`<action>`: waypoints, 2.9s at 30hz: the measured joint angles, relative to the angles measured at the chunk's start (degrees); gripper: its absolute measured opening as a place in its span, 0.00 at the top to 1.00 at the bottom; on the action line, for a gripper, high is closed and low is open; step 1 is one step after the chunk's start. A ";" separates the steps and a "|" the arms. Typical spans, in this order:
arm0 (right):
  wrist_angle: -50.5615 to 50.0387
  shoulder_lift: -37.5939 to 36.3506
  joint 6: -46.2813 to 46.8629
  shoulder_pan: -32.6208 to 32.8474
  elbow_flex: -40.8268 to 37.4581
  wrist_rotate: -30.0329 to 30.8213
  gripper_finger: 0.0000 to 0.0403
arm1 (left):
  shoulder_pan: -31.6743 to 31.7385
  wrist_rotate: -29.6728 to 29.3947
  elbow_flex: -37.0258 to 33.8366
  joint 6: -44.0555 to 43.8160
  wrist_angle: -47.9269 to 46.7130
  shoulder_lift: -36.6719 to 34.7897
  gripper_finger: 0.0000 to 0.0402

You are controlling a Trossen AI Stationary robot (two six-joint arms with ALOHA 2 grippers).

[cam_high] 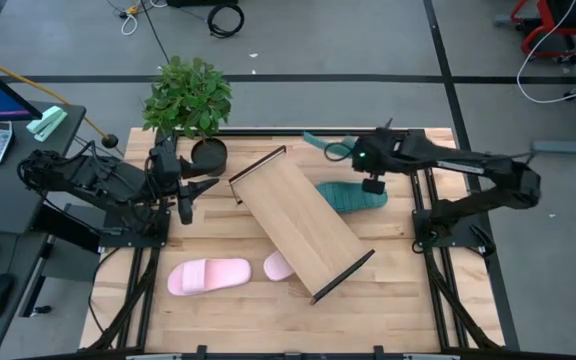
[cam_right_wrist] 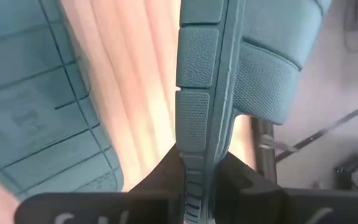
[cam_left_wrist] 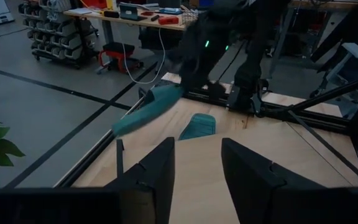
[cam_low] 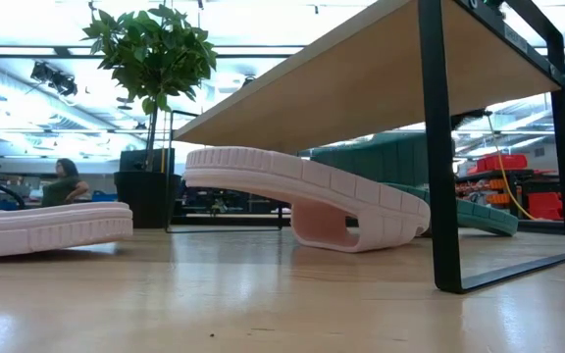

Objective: Pick and place slides into the shelf
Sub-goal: Put the top green slide on the shelf

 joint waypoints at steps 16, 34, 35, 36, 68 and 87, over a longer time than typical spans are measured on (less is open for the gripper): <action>-1.23 -11.39 -18.43 12.50 18.89 -1.10 0.89 | 0.02 0.00 0.01 0.01 0.11 0.00 0.65; 17.56 1.98 -53.57 17.28 20.44 7.85 0.89 | 0.00 -0.02 -0.01 -2.99 0.13 0.00 0.65; 18.27 2.57 -53.32 17.05 20.44 7.86 0.89 | 0.00 -0.02 0.01 -2.99 0.13 0.00 0.65; 19.07 3.13 -53.07 16.87 20.44 7.86 0.89 | 0.00 -0.02 0.00 -2.99 0.13 0.00 0.66; 49.77 3.10 -52.54 17.88 -5.03 7.55 0.89 | 0.01 -0.02 -0.01 -2.46 -0.63 -0.02 0.64; 54.56 4.09 -51.98 14.13 -7.69 3.08 0.89 | 0.00 -0.02 -0.01 -2.42 -0.72 -0.02 0.64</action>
